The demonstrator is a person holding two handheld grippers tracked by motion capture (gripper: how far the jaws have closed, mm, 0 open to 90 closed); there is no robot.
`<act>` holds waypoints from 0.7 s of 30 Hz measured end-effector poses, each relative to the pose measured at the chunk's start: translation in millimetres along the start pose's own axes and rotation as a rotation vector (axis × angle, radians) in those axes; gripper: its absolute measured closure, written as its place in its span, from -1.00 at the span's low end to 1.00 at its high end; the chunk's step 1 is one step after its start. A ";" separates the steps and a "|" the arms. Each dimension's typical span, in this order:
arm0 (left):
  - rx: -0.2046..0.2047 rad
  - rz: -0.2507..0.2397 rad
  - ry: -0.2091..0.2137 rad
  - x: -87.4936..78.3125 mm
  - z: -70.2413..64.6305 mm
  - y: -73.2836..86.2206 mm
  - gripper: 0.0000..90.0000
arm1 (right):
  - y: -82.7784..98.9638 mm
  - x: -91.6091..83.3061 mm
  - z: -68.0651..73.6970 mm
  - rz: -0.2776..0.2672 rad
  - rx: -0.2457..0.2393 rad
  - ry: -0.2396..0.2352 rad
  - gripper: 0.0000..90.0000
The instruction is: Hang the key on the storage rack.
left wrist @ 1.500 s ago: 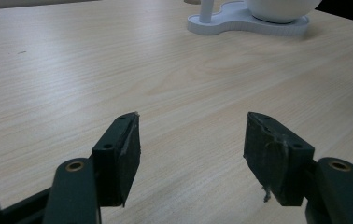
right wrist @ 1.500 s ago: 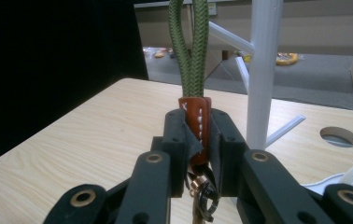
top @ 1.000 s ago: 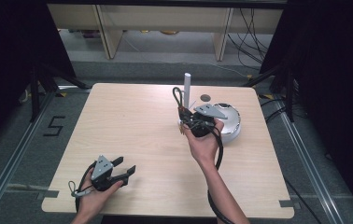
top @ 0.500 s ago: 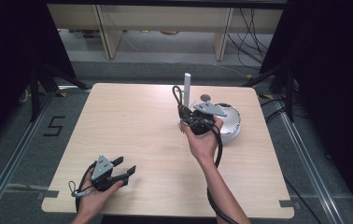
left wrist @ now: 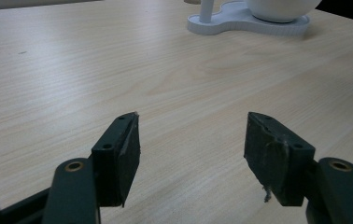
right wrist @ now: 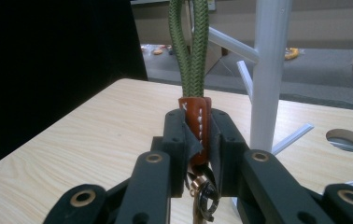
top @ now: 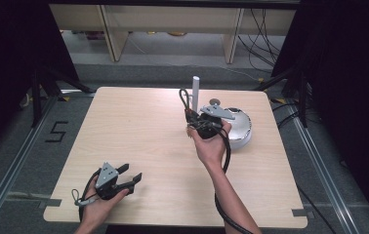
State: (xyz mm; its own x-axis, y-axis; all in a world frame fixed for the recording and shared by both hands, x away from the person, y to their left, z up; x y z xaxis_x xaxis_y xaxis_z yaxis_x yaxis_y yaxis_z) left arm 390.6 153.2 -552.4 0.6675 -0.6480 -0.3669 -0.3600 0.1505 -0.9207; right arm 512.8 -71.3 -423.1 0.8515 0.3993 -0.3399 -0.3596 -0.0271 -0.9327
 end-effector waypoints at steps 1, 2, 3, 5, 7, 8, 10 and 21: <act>0.001 0.000 0.000 0.0 0.0 0.0 -0.21 | -0.1 0.9 -0.3 -0.001 -0.005 -0.001 0.75; 0.001 0.000 0.000 -0.1 0.1 0.0 -0.21 | -0.2 1.4 0.1 -0.002 0.002 -0.005 0.75; -0.001 -0.001 0.001 -0.1 -0.1 -0.1 -0.21 | -0.4 1.9 -0.5 -0.001 -0.004 -0.003 0.75; -0.002 -0.002 0.001 -0.1 0.0 -0.1 -0.21 | 0.1 2.8 0.8 0.003 0.017 0.000 0.75; -0.004 -0.005 0.003 0.1 -0.1 -0.2 -0.21 | 0.4 3.6 1.3 0.012 0.028 0.000 0.75; -0.003 -0.005 0.003 0.0 -0.1 -0.2 -0.21 | 0.7 4.3 0.8 0.013 0.030 0.003 0.75; -0.003 -0.002 0.001 -0.2 -0.1 0.0 -0.21 | 0.8 6.5 -1.1 0.006 0.018 0.007 0.75; 0.001 -0.001 0.001 -0.3 -0.1 0.0 -0.21 | 4.0 11.5 -2.1 0.025 0.048 0.019 0.75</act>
Point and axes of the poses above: each handheld gripper's, and its own axes: x roughly forward along the jaws, y roughly out of its underside, z roughly to its left, the point moved 8 cm from there along x, roughly forward along the jaws, and after that the axes turned 7 degrees about y, right-handed, at the moved point
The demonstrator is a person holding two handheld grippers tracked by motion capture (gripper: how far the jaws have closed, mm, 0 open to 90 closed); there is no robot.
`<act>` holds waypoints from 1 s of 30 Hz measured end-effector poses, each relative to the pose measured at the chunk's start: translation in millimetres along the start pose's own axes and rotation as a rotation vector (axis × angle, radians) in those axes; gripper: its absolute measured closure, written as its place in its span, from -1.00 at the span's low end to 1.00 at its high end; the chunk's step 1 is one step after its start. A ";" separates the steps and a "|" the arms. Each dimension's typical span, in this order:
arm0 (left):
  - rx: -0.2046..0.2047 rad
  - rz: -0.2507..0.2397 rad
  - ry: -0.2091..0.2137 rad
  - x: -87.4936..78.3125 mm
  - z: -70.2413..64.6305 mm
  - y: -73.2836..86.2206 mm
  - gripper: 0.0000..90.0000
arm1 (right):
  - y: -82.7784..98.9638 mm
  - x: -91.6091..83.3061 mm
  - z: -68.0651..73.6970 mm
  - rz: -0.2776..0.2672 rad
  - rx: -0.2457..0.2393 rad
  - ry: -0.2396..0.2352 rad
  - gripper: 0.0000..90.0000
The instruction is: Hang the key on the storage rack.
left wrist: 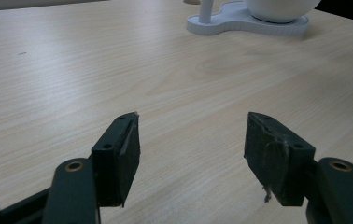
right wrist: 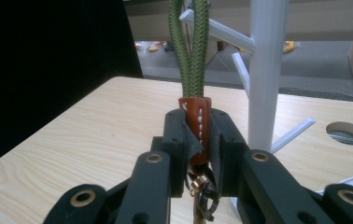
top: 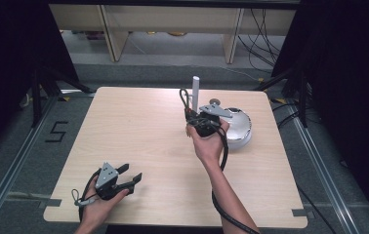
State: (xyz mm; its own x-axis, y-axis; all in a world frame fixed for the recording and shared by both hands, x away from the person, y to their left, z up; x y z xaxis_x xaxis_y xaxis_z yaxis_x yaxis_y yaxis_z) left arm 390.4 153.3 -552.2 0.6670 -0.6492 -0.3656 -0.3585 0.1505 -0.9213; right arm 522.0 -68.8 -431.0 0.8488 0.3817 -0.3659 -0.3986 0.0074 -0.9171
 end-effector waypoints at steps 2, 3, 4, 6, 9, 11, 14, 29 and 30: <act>0.000 0.001 0.000 0.0 0.1 0.0 -0.21 | 0.5 1.2 -1.7 -0.001 -0.008 0.006 0.75; 0.000 0.001 0.000 0.1 0.1 0.0 -0.21 | 0.5 1.7 -2.3 0.000 -0.017 0.003 0.75; 0.000 0.001 0.000 0.1 0.1 0.0 -0.21 | 1.2 2.0 -2.9 0.002 -0.002 0.010 0.75; 0.000 0.001 0.000 0.1 0.0 0.0 -0.21 | 1.2 3.2 -4.3 -0.002 -0.017 0.006 0.75; 0.001 0.001 0.000 0.2 -0.1 0.0 -0.21 | 3.0 3.6 -6.5 0.009 0.001 0.019 0.75; 0.002 0.002 0.000 0.2 0.0 0.1 -0.21 | 3.8 4.4 -8.6 0.010 0.003 0.024 0.75; 0.002 0.001 -0.001 0.2 -0.1 0.0 -0.21 | 4.9 5.9 -11.3 0.009 -0.002 0.032 0.75; 0.004 0.002 0.001 0.5 -0.4 0.1 -0.21 | 11.0 11.4 -20.7 0.023 -0.007 0.060 0.75; 0.004 0.002 0.001 0.5 -0.5 0.1 -0.21 | 11.9 11.0 -20.3 0.029 0.013 0.062 0.75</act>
Point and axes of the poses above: each handheld gripper's, and its own axes: x roughly forward along the jaws, y roughly out of its underside, z roughly to its left, the point moved 8 cm from there along x, roughly forward along the jaws, and after that the axes turned 7 degrees about y, right-handed, at the moved point
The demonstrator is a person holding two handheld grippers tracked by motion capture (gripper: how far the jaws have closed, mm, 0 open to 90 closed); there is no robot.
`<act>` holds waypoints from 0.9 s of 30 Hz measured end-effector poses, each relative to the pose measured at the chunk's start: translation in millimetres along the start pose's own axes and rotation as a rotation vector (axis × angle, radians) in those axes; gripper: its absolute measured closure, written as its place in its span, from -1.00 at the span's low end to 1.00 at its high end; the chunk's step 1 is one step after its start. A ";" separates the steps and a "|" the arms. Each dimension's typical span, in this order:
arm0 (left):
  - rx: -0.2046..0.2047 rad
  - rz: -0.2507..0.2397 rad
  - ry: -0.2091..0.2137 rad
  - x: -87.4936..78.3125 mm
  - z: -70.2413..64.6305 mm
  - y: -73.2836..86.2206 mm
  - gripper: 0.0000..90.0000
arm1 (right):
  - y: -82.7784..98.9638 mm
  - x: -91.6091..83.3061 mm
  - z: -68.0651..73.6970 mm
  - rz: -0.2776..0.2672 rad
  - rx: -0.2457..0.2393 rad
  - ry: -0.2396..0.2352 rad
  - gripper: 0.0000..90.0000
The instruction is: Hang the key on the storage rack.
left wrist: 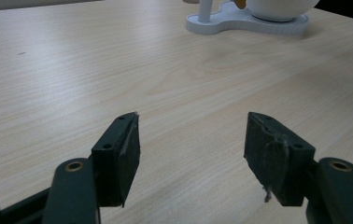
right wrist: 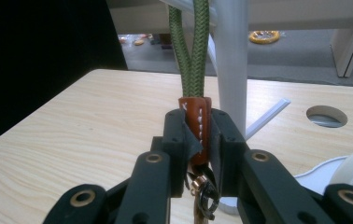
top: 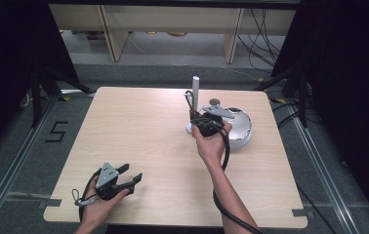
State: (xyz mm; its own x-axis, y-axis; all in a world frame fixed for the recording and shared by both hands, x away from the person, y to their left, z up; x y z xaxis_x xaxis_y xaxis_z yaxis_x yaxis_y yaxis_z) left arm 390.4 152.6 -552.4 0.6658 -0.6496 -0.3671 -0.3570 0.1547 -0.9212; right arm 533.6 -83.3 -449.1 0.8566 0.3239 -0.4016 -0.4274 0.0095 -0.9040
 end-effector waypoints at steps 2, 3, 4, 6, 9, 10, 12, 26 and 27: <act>0.000 0.000 0.000 0.0 0.0 0.0 -0.21 | 0.3 0.1 -0.5 0.001 0.003 -0.002 0.75; 0.000 0.000 0.000 0.1 -0.1 0.0 -0.21 | 0.5 0.6 -1.1 -0.001 -0.001 0.000 0.75; 0.000 -0.003 0.002 0.4 -0.1 -0.1 -0.21 | 0.9 0.6 -1.5 0.002 -0.002 0.002 0.75; 0.001 0.001 0.000 0.1 -0.1 0.1 -0.21 | 1.4 0.9 -2.2 0.004 -0.003 0.004 0.75; 0.002 0.001 0.000 0.1 -0.1 0.1 -0.21 | 2.2 2.1 -3.3 0.004 -0.013 0.006 0.75; 0.001 0.001 0.000 0.1 -0.1 0.1 -0.21 | 3.1 1.9 -3.7 0.012 -0.006 0.012 0.75; 0.002 0.001 0.000 0.0 -0.1 0.1 -0.21 | 4.0 3.2 -4.8 0.012 -0.013 0.022 0.75; 0.004 0.002 0.000 0.1 -0.2 0.1 -0.21 | 5.8 3.4 -4.4 0.035 -0.021 0.021 0.73; 0.003 0.002 0.000 0.1 -0.2 0.1 -0.21 | 5.5 3.1 -4.7 0.032 -0.026 0.022 0.72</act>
Point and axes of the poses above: each handheld gripper's, and its own axes: x roughly forward along the jaws, y roughly out of its underside, z roughly to its left, the point moved 8 cm from there along x, roughly forward along the jaws, and after that the axes turned 7 degrees about y, right-handed, at the moved point
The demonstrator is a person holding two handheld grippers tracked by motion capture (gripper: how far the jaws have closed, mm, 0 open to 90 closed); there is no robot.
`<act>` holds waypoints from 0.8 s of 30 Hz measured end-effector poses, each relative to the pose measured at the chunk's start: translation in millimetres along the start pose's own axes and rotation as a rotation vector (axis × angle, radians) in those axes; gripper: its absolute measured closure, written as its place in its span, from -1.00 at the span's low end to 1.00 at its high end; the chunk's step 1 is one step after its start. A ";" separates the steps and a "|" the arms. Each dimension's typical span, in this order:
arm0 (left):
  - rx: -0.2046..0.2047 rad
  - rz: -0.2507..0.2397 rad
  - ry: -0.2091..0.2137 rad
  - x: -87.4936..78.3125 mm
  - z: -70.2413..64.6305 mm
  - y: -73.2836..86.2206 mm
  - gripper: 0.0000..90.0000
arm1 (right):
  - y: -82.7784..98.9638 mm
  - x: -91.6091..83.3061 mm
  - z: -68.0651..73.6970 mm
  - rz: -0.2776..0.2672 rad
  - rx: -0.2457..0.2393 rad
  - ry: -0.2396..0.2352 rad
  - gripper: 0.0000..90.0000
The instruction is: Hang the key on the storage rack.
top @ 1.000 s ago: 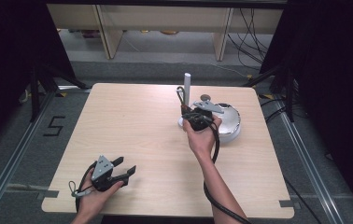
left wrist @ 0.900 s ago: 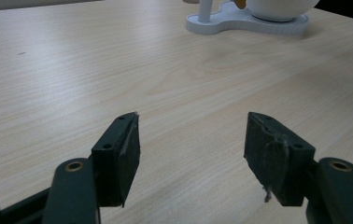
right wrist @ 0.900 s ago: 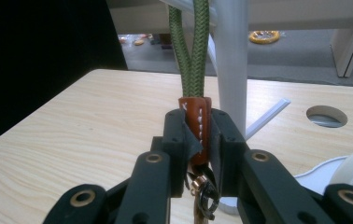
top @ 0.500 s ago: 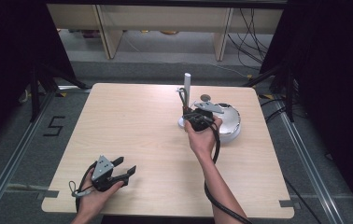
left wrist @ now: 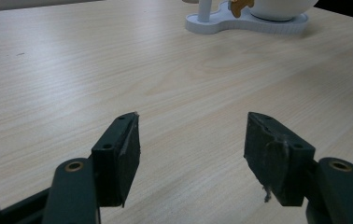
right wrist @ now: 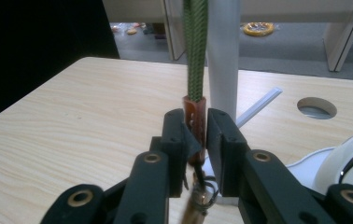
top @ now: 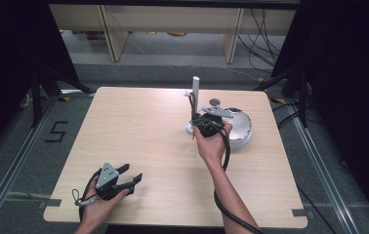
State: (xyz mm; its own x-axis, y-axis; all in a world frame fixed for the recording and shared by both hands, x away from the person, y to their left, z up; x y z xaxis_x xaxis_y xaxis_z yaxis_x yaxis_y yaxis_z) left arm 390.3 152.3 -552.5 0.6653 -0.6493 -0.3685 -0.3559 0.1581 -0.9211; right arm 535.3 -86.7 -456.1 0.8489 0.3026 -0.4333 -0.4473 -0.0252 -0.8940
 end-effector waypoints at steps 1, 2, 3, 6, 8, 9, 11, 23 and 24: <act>0.000 0.001 0.000 0.0 0.0 0.0 -0.21 | -0.3 -0.7 -0.7 0.001 -0.001 0.007 0.71; 0.000 0.001 0.000 0.1 0.0 0.1 -0.21 | -0.9 -1.2 -1.1 -0.003 -0.004 0.009 0.69; 0.000 0.002 -0.001 0.1 -0.1 0.1 -0.21 | -1.2 -2.0 -0.8 -0.002 -0.002 0.006 0.67; 0.002 0.003 -0.001 0.1 -0.3 0.1 -0.21 | -1.8 -3.9 -1.0 0.005 -0.015 0.007 0.60; 0.003 0.002 -0.001 0.0 -0.2 0.1 -0.21 | -2.0 -5.1 -2.3 0.003 -0.029 0.015 0.56; -0.003 0.001 0.001 0.2 -0.6 0.2 -0.21 | -1.7 -6.2 -2.5 0.008 -0.031 0.016 0.55; 0.001 0.002 -0.001 0.1 -0.2 0.1 -0.21 | -1.4 -7.8 -2.5 0.009 -0.042 0.007 0.51; 0.003 0.003 -0.002 0.0 -0.2 0.2 -0.21 | 2.2 -26.9 -6.8 0.020 -0.110 0.001 0.27; 0.003 0.003 -0.003 0.1 -0.3 0.2 -0.21 | 2.4 -28.4 -8.8 0.005 -0.125 0.004 0.26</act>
State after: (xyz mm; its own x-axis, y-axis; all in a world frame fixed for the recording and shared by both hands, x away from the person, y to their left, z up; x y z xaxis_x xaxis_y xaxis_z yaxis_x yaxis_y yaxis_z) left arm 390.1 152.1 -552.6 0.6659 -0.6468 -0.3719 -0.3560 0.1626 -0.9202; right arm 512.6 -103.7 -446.9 0.8479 0.2988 -0.4380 -0.4130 -0.1456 -0.8990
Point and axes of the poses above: each handheld gripper's, and its own axes: x roughly forward along the jaws, y roughly out of its underside, z roughly to its left, the point moved 8 cm from there along x, roughly forward along the jaws, and after that the axes turned 7 degrees about y, right-handed, at the moved point
